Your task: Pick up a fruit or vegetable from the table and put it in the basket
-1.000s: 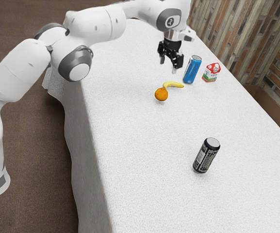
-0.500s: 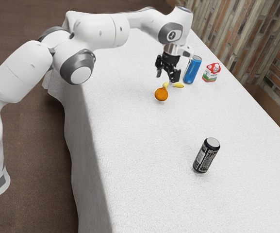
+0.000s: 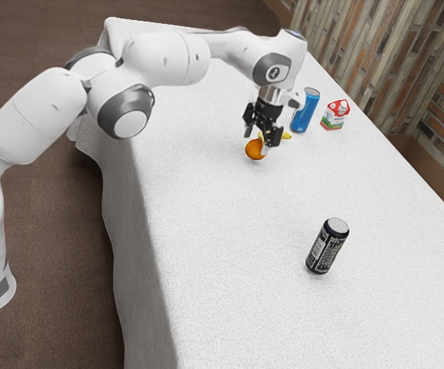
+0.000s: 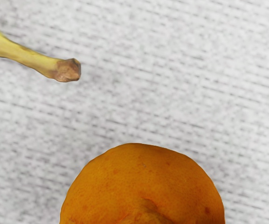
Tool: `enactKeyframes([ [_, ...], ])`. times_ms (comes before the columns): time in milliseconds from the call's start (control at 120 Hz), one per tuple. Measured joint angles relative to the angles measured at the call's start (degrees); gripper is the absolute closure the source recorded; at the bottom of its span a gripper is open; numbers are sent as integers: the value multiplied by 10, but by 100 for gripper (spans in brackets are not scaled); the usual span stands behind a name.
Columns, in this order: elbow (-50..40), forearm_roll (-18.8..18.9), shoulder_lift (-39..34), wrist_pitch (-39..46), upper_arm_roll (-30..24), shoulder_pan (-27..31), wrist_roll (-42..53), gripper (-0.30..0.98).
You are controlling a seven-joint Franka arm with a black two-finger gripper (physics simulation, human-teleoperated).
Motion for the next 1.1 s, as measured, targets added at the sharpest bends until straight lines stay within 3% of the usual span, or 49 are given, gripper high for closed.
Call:
enactKeyframes([
  [375,3,-1,16,3,-3,-4,0,0],
  [442,4,-1,18,3,-4,-4,0,6],
  [558,5,-1,19,4,-5,-3,-2,27],
  [758,51,1,1,-2,-15,-14,-4,38],
  [1100,90,7,-115,-38,-17,-200,-8,38],
])
